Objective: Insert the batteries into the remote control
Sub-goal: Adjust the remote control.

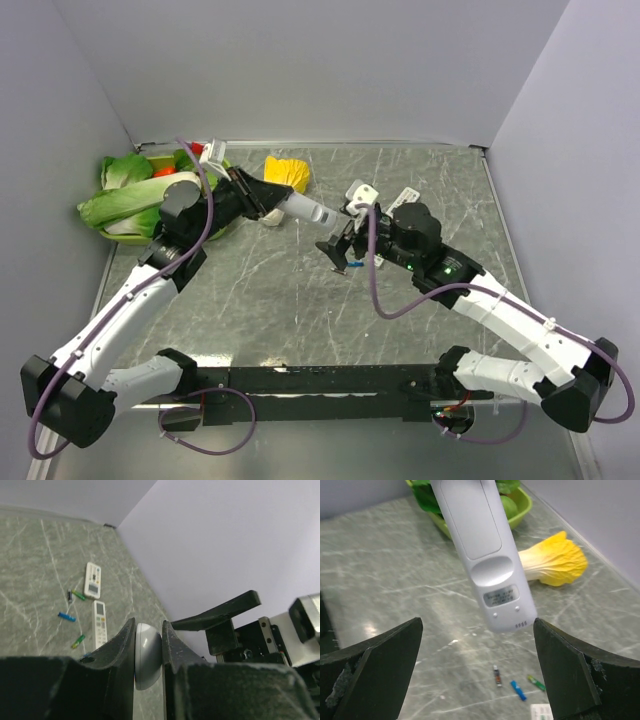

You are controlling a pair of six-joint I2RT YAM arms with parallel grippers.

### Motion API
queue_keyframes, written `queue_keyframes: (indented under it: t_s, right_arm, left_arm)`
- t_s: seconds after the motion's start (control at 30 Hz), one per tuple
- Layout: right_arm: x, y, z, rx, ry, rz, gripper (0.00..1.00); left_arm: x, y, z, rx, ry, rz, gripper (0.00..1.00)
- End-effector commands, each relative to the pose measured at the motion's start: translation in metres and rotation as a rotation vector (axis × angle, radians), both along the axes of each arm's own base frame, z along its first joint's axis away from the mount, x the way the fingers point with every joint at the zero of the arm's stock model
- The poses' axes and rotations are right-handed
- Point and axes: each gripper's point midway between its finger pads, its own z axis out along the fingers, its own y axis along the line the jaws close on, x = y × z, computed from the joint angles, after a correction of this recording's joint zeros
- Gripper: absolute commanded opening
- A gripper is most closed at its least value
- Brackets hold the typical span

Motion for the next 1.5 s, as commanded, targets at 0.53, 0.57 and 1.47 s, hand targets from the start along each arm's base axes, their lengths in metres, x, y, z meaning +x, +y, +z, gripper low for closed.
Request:
queue_keyframes:
  t_s: [0.53, 0.57, 1.47]
  right_arm:
    - [0.020, 0.025, -0.023, -0.150, -0.108, 0.037, 0.94]
    - [0.020, 0.025, -0.028, -0.151, -0.102, 0.039, 0.93]
    - [0.011, 0.018, -0.009, 0.229, 0.152, -0.143, 0.00]
  left_arm:
    - [-0.012, -0.011, 0.020, 0.023, 0.016, -0.117, 0.01]
    - [-0.012, -0.012, 0.019, 0.023, 0.021, -0.124, 0.01]
    - [-0.026, -0.007, 0.013, -0.052, -0.130, -0.019, 0.82]
